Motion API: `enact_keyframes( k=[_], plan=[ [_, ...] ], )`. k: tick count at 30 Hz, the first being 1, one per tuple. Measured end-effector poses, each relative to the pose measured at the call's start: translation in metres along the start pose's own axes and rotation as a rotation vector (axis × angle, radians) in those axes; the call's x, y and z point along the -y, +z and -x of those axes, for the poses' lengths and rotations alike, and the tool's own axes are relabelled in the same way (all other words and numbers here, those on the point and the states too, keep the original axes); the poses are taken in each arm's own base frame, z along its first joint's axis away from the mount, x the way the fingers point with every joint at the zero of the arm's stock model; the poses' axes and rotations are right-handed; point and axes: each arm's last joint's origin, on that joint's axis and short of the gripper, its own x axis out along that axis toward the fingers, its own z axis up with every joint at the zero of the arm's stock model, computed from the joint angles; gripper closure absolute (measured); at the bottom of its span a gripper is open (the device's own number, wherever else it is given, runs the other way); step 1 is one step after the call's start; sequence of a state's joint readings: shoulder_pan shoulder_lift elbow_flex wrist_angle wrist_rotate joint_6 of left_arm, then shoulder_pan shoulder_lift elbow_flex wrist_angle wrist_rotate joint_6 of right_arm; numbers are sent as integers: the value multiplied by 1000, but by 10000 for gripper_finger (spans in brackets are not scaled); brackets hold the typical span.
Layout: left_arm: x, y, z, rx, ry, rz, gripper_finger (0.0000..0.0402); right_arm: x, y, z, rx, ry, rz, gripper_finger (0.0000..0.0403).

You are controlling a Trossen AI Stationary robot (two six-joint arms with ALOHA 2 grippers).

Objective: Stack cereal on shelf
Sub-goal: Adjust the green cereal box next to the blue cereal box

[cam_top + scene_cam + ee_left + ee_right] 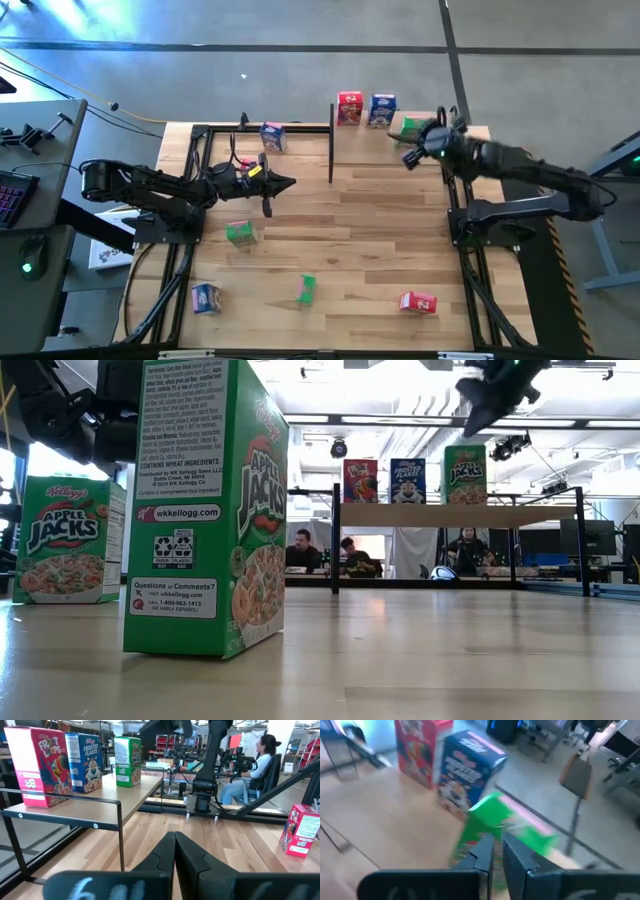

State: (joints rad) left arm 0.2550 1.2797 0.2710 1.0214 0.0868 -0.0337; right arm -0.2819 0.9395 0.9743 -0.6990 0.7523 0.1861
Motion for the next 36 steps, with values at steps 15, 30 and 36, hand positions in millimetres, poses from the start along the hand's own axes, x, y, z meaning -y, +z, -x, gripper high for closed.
enact_keyframes(
  k=[15, 30, 36],
  plan=[
    [0, 0, 0, 3, 0, 7, 401, -60, -96, -37, 157, -63, -329, 402],
    [0, 0, 0, 2, 0, 7, 401, -53, -100, -69, 106, -230, -358, 403],
    [0, 0, 0, 1, 0, 7, 401, -48, -100, -75, 97, -261, -359, 403]
  ],
)
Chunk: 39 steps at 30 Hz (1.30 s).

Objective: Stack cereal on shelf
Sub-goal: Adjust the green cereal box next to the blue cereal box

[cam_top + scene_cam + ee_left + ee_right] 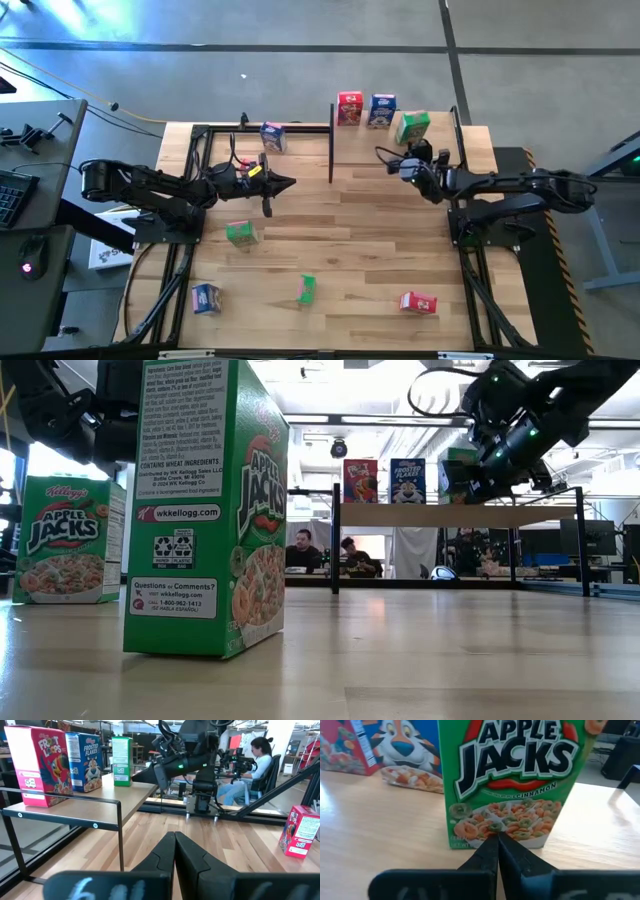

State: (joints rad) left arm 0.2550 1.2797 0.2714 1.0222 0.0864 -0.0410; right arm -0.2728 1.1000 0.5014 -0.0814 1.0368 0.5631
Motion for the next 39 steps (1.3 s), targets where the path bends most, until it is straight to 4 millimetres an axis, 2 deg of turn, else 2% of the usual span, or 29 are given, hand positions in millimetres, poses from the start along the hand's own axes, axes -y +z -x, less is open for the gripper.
enact_keyframes(
  k=[10, 39],
  plan=[
    [0, 0, 0, 0, 0, 0, 401, -5, 7, -1, 8, 88, 7, 403],
    [0, 0, 0, -1, 0, 1, 401, -1, 19, -15, 35, 110, -60, 403]
  ],
)
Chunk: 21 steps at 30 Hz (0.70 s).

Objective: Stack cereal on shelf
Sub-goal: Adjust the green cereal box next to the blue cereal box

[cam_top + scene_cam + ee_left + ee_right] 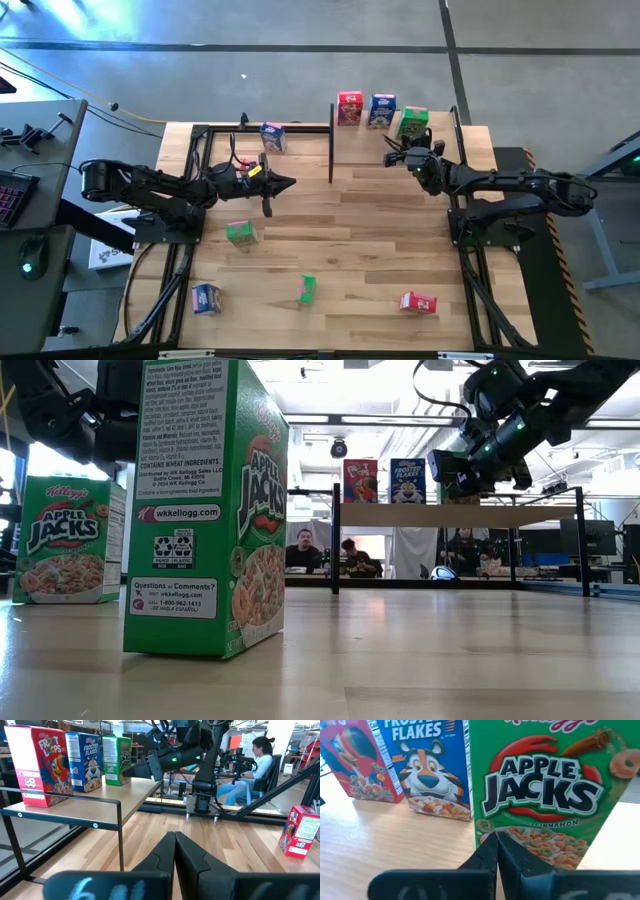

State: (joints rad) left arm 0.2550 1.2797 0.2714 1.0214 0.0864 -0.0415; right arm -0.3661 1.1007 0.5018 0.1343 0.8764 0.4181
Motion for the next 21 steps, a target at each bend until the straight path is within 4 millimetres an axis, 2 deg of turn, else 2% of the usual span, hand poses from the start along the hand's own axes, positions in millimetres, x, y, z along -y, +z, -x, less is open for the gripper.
enact_keyframes(
  k=[21],
  plan=[
    [0, 0, 0, -2, 0, 8, 401, 4, 3, -4, 9, -21, -46, 403]
  ],
)
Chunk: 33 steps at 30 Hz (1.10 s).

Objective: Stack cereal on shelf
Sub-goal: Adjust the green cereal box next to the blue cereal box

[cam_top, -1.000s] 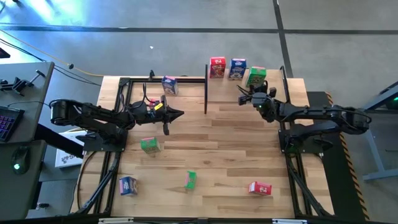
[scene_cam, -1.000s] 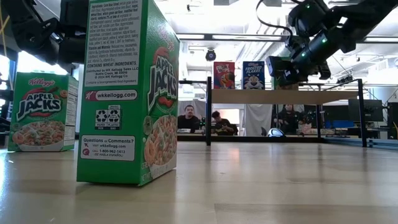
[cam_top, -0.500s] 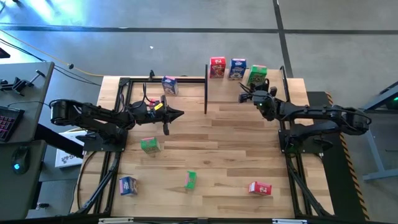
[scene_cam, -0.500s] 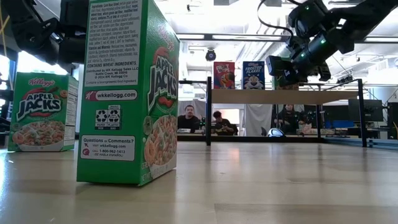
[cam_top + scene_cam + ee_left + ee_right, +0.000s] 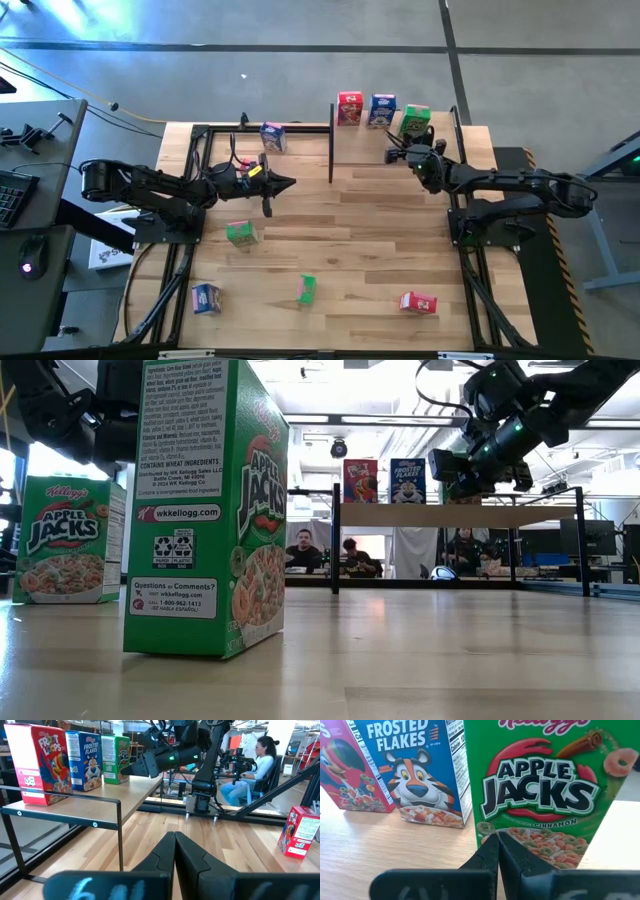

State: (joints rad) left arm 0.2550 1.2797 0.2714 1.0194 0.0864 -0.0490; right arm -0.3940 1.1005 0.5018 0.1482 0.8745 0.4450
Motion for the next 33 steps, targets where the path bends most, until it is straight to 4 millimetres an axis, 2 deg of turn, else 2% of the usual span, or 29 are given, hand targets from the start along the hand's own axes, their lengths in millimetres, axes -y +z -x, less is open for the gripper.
enact_keyframes(
  k=[9, 20, 33],
  plan=[
    [0, 0, 0, -2, 0, 0, 401, 0, 0, 0, 1, -3, 40, 403],
    [0, 0, 0, -2, 0, 1, 401, 9, 3, -10, -4, -42, 40, 403],
    [0, 0, 0, -2, 0, 7, 401, 7, 8, -10, 20, -7, 108, 403]
  ],
)
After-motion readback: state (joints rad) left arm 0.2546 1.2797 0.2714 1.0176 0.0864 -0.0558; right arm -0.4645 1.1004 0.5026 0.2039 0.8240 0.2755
